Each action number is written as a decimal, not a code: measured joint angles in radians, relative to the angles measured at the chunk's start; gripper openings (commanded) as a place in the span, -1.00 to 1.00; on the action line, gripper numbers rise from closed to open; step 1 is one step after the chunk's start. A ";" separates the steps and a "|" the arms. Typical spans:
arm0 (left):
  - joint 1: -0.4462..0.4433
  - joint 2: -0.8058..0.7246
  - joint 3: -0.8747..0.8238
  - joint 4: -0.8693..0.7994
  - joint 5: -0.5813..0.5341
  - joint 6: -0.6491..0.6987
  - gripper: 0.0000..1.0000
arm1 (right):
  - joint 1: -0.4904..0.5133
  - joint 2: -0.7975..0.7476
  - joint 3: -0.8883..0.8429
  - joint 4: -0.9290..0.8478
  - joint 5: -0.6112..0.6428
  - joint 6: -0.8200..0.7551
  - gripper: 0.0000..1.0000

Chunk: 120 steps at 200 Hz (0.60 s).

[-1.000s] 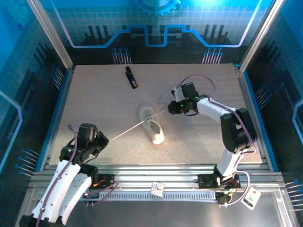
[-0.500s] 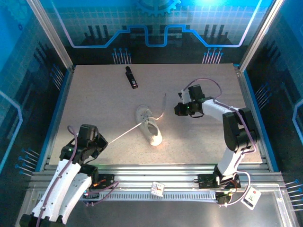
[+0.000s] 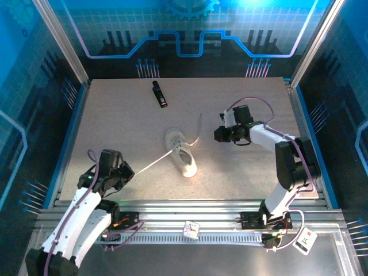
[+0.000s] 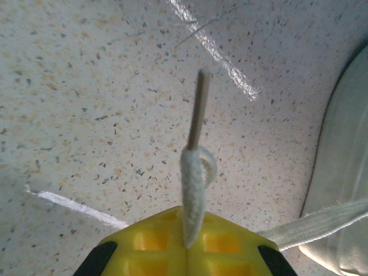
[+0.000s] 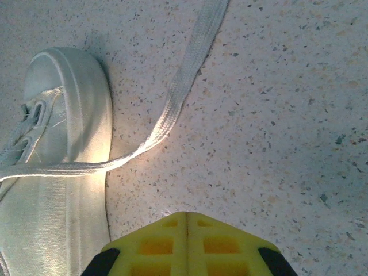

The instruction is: Tie the shoes

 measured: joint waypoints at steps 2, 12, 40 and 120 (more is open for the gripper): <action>0.000 0.009 -0.002 0.005 0.002 0.001 -1.00 | 0.000 -0.001 0.000 0.000 -0.001 0.000 -0.87; 0.000 0.044 -0.006 0.031 0.012 0.011 -0.87 | 0.003 -0.005 0.000 0.000 -0.010 0.000 -0.83; 0.000 0.116 -0.006 0.087 0.028 0.060 -0.54 | 0.038 -0.026 0.000 0.000 -0.023 0.001 -0.75; -0.128 0.293 0.076 0.221 0.039 0.192 -0.25 | 0.254 -0.039 -0.059 -0.003 0.020 0.027 -0.59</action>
